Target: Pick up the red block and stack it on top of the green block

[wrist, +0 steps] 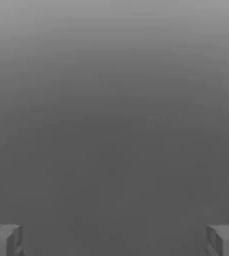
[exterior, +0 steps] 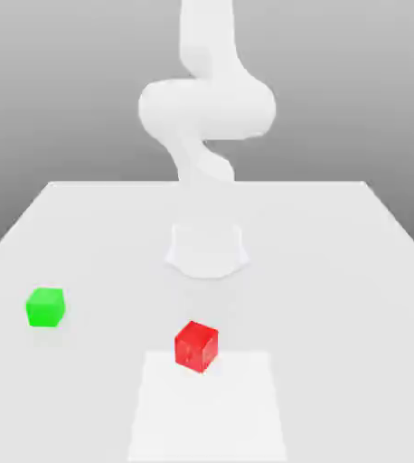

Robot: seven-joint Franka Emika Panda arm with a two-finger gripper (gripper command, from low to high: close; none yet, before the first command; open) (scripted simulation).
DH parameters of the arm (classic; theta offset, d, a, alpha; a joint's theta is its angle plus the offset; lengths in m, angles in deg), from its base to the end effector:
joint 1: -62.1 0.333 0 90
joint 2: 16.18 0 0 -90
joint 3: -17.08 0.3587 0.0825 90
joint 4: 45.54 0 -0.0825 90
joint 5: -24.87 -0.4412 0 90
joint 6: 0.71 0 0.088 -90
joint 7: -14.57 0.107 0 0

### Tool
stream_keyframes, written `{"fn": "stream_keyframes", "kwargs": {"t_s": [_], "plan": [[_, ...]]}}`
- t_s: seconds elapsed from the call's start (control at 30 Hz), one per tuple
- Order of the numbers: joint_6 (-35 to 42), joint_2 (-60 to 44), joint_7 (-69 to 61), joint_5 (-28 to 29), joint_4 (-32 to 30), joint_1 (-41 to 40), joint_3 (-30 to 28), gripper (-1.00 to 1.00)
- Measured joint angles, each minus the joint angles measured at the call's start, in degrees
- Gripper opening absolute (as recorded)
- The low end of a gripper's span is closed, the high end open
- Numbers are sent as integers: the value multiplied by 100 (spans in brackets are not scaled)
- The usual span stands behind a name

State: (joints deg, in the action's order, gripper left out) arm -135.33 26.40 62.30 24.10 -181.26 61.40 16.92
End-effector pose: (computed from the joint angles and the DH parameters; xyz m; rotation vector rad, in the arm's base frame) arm 0.3999 -0.0062 0.6893 -2.4491 1.1141 -0.9266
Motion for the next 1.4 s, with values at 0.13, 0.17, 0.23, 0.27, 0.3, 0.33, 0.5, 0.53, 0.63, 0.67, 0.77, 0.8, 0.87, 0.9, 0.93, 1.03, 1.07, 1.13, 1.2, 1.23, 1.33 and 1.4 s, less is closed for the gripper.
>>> {"fn": "stream_keyframes", "kwargs": {"t_s": [0.13,0.17,0.23,0.27,0.3,0.33,0.5,0.53,0.63,0.67,0.77,0.8,0.87,0.9,0.93,1.03,1.07,1.13,1.2,1.23,1.33,1.4], "plan": [[-542,-641,381,-124,-746,-125,21,0],[-675,-798,479,-151,-932,-156,38,0],[-942,-1115,686,-196,-1305,-216,80,0],[-1077,-1274,794,-215,-1494,-242,103,0],[-1213,-1436,906,-231,-1687,-275,134,0],[-1352,-1601,1024,-244,-1883,-309,169,0],[-2122,-2530,1746,-233,-2944,-500,377,0],[-2352,-2821,1901,-215,-3128,-544,421,0],[-3204,-3907,2244,-84,-3356,-657,490,0],[-3415,-4162,2315,-12,-3353,-673,470,0],[-3980,-4823,2510,232,-3294,-538,273,0],[-4161,-5032,2546,270,-3270,-443,174,0],[-4277,-5167,2565,289,-3256,-382,111,-100],[-4279,-5167,2568,292,-3256,-382,112,-100],[-4282,-5167,2573,297,-3256,-382,113,-100],[-4344,-5234,2593,318,-3248,-354,83,-100],[-4283,-5165,2579,305,-3256,-381,111,-100],[-4013,-4856,2485,188,-3293,-448,204,-100],[-3679,-4470,2404,74,-3344,-447,242,-100],[-3507,-4269,2386,44,-3372,-477,280,-100],[-2990,-3665,2352,-17,-3464,-431,254,-100],[-2770,-3451,2391,36,-3458,-623,116,-100]]}}
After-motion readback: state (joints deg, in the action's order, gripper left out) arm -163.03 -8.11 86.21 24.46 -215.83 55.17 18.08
